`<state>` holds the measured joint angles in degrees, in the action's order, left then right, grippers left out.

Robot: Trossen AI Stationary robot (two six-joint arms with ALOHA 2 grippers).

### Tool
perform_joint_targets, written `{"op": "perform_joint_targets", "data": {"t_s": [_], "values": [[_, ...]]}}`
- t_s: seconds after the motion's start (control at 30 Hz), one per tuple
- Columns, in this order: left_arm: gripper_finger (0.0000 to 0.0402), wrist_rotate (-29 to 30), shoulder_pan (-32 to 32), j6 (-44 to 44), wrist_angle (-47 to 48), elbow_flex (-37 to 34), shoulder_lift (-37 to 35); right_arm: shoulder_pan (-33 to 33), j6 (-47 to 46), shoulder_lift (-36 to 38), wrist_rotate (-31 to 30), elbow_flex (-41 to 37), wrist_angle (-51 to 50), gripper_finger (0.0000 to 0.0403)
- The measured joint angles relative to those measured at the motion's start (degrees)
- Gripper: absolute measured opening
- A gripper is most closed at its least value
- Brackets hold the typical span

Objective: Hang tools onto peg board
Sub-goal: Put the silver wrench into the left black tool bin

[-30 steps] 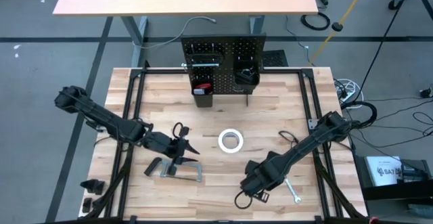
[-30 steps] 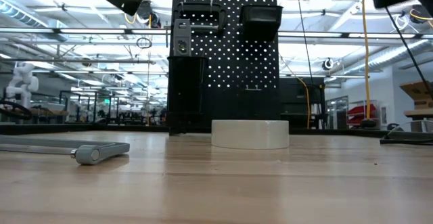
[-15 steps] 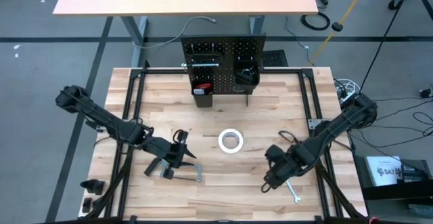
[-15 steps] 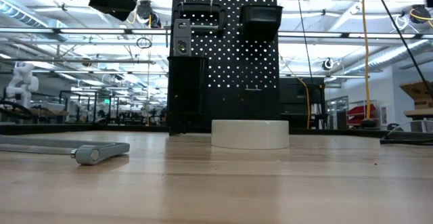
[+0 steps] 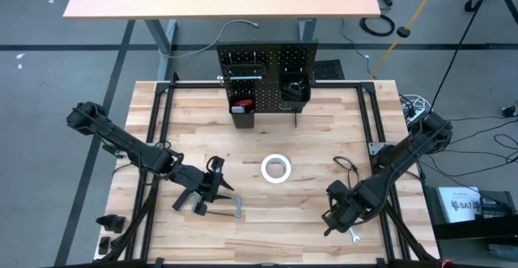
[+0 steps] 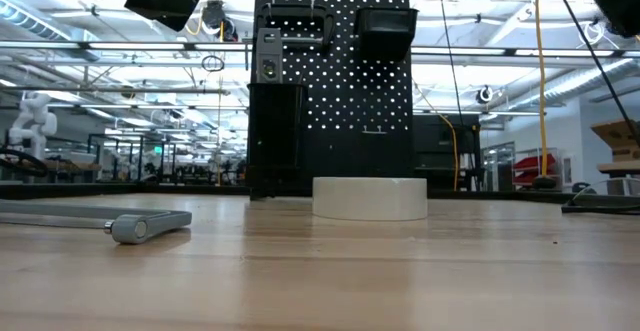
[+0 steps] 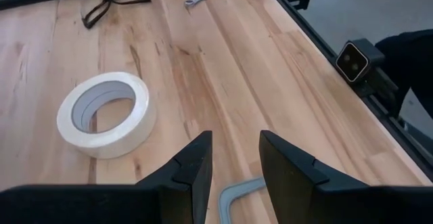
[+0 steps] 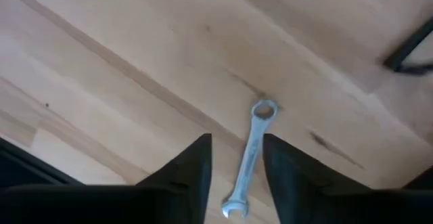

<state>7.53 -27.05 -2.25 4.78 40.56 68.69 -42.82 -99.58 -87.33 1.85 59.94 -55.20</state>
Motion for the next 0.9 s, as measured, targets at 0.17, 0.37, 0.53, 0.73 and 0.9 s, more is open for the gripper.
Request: {"op": "perform_joint_targets", "data": {"t_s": [0.17, 0.37, 0.53, 0.73, 0.9], "values": [[0.0127, 0.1, 0.0, -0.1, 0.0, 0.0, 0.0, -1.9, -2.2, 0.0, 1.8, -2.3, 3.3, 0.0166], [0.0127, 0.2, 0.0, 0.0, 0.0, 0.0, 0.0, -4.3, -7.4, 0.0, 1.9, -4.3, 4.6, 0.0174], [0.0127, 0.2, 0.0, 0.0, 0.0, 0.0, 0.0, -5.6, -11.3, 0.0, 1.6, -7.2, 6.4, 0.0166], [0.0127, 0.2, 0.0, 0.0, 0.0, 0.0, 0.0, -5.7, -12.5, -0.4, 0.8, -9.7, 11.1, 0.0165], [0.0127, 0.2, 0.0, 0.0, 0.1, 0.0, 0.0, -5.7, -12.2, -2.3, -0.7, -10.5, 12.7, 0.0165]]}}
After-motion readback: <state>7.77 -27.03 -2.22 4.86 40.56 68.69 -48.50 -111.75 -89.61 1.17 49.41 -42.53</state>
